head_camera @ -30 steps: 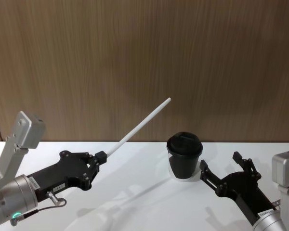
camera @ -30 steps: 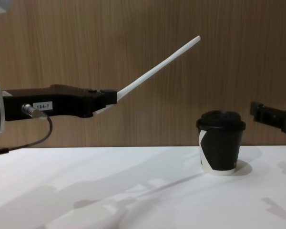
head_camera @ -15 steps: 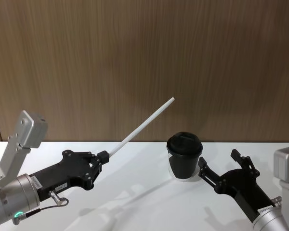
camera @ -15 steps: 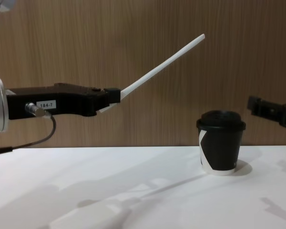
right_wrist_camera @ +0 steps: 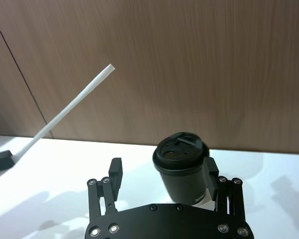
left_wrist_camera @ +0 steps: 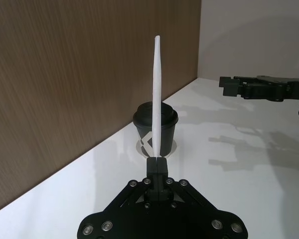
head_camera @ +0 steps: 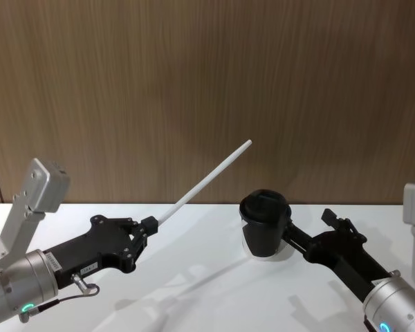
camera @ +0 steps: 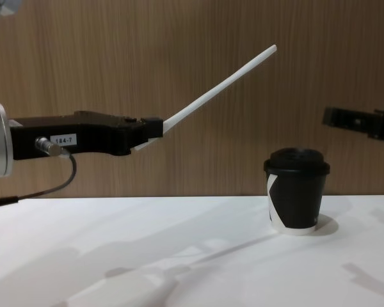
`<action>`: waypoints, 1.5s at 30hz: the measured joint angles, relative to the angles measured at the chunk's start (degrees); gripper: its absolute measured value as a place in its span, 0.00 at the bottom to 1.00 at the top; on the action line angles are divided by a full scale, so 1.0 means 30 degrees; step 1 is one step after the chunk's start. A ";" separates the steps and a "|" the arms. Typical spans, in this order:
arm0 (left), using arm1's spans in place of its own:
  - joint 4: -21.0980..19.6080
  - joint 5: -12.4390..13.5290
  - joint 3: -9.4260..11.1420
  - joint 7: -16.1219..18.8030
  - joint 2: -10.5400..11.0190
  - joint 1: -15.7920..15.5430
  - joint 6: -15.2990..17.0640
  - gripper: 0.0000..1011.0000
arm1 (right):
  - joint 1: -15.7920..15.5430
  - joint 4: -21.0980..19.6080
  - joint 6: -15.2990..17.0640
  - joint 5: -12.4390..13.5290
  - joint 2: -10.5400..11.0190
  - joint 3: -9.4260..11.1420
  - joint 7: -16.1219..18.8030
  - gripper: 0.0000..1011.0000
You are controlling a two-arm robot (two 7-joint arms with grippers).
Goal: Pick up the straw with one hand, pass it to the other hand, and insert it into the cup.
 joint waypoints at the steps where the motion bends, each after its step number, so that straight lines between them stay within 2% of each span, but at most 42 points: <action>1: 0.0000 0.0000 0.0003 -0.0002 0.0000 -0.0002 0.0000 0.00 | 0.0085 -0.0132 0.0540 0.0366 -0.0067 0.0100 -0.0002 0.99; 10: 0.0003 0.0001 0.0018 -0.0014 0.0001 -0.0018 -0.0001 0.00 | 0.0743 -0.0760 0.3984 0.2722 -0.0539 0.0742 -0.0284 0.99; 13: 0.0003 0.0002 0.0017 -0.0014 0.0000 -0.0022 -0.0001 0.00 | 0.1168 -0.0913 0.5683 0.3914 -0.0738 0.1062 -0.0402 0.99; 19: 0.0003 0.0001 0.0017 -0.0014 0.0002 -0.0024 -0.0001 0.00 | 0.1864 -0.0950 0.8019 0.5563 -0.1001 0.1506 -0.0491 0.99; 20: 0.0004 0.0002 0.0018 -0.0014 0.0001 -0.0024 -0.0001 0.00 | 0.2120 -0.0938 0.8740 0.6067 -0.1117 0.1656 -0.0526 0.99; 26: 0.0001 0.0002 0.0017 -0.0012 0.0001 -0.0024 0.0001 0.00 | 0.2965 -0.0744 1.0943 0.7701 -0.1474 0.2110 -0.0677 0.99; 33: 0.0000 0.0003 0.0016 -0.0012 0.0001 -0.0023 0.0001 0.00 | 0.3628 -0.0523 1.2432 0.8881 -0.1474 0.2302 -0.0456 0.99; 36: 0.0000 0.0002 0.0015 -0.0012 0.0001 -0.0023 0.0001 0.00 | 0.3806 -0.0444 1.2666 0.9087 -0.1289 0.2270 -0.0156 0.99; 45: 0.0000 0.0002 0.0016 -0.0011 0.0002 -0.0024 0.0002 0.00 | 0.4442 0.0045 1.2901 0.9277 0.0152 0.1609 0.1718 0.99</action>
